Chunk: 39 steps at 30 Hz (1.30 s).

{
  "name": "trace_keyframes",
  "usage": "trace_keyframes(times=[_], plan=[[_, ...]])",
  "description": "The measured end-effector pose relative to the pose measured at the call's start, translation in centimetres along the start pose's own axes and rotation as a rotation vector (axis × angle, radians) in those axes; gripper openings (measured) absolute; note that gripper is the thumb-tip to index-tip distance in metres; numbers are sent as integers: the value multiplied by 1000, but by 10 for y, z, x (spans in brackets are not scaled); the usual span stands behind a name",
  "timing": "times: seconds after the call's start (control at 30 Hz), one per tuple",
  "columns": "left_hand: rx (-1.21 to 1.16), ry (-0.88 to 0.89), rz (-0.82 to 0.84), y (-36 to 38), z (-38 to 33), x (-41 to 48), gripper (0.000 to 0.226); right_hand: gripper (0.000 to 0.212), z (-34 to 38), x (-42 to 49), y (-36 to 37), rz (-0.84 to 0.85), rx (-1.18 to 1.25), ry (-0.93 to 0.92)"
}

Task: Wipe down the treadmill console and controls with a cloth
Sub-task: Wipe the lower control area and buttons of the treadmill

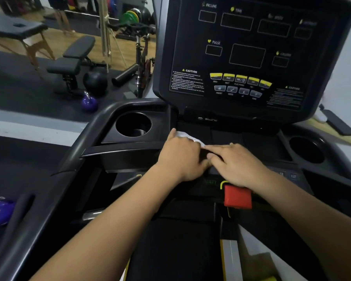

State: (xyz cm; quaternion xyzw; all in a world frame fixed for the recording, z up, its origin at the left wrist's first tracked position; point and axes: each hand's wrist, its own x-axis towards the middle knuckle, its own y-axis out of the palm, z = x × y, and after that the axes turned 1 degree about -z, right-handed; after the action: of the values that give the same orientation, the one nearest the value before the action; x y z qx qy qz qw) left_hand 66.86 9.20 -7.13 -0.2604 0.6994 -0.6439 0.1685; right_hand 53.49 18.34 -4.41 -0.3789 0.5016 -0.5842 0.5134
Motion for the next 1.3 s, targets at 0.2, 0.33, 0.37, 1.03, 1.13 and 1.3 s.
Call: trace_keyframes(times=[0.2, 0.33, 0.37, 1.03, 1.13, 1.3], plan=[[-103, 101, 51, -2, -42, 21, 47, 45, -43, -13, -9, 31, -180, 89], [-114, 149, 13, 2, -81, 34, 50, 45, -77, -29, -17, 31, -224, 144], [-122, 160, 21, 4, -89, 39, 51, 46, -85, -32, -19, 29, -230, 155], [-85, 52, 26, -6, -34, 33, 38, 41, -53, -20, -15, -124, -36, 86], [-107, -26, 18, -18, -2, 17, 29, 43, -23, 3, 1, -99, -102, 22], [-447, -112, -60, -23, 26, 4, 22, 34, 11, 23, 5, -101, 25, -31]])
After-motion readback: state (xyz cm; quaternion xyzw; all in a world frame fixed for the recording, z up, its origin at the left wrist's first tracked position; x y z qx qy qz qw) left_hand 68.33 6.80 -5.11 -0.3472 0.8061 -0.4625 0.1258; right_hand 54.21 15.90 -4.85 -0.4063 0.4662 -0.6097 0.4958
